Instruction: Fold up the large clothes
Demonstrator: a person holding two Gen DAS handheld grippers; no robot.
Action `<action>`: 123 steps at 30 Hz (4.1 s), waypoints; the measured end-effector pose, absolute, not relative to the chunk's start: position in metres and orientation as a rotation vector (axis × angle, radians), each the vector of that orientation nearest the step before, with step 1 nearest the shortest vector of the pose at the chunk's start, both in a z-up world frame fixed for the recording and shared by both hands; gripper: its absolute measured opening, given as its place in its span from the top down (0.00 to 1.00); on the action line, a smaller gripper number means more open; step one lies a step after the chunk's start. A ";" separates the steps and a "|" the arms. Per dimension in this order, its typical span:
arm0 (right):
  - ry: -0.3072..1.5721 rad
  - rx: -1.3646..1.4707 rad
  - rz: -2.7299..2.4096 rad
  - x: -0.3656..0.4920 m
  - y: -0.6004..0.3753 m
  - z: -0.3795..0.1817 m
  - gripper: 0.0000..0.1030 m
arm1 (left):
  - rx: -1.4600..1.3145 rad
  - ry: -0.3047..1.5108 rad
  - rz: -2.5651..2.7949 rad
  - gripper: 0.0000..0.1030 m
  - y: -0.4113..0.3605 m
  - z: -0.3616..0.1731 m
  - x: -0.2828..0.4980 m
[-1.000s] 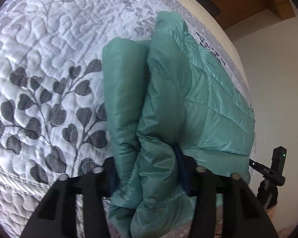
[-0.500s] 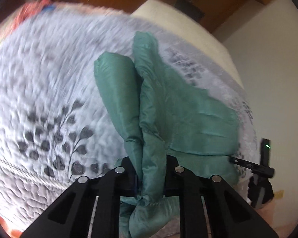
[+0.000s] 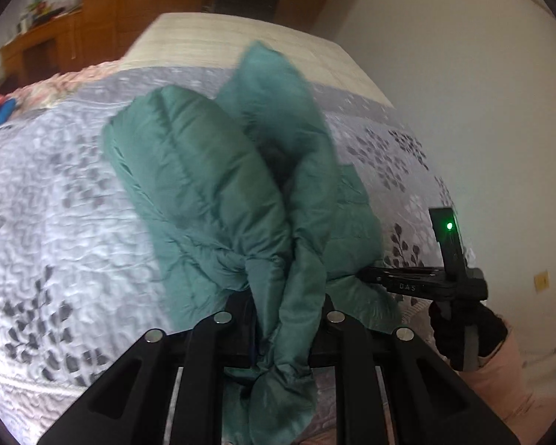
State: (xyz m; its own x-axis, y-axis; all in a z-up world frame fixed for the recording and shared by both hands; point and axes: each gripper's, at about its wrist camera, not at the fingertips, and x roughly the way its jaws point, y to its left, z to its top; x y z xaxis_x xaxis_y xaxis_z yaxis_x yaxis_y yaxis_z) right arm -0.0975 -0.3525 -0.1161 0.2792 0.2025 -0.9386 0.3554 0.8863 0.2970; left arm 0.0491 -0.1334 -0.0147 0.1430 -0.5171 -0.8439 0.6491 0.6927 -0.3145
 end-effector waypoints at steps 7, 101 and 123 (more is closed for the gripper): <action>1.302 0.513 -0.106 -0.098 -0.353 -0.116 0.85 | 0.236 1.203 -0.861 0.84 -0.180 -0.059 0.042; 1.096 0.522 -0.228 -0.126 -0.383 -0.021 0.95 | 0.270 1.073 -0.840 0.45 -0.191 -0.048 0.057; 1.146 0.481 -0.248 -0.156 -0.425 -0.056 0.68 | 0.273 1.073 -0.805 0.43 -0.211 -0.063 0.051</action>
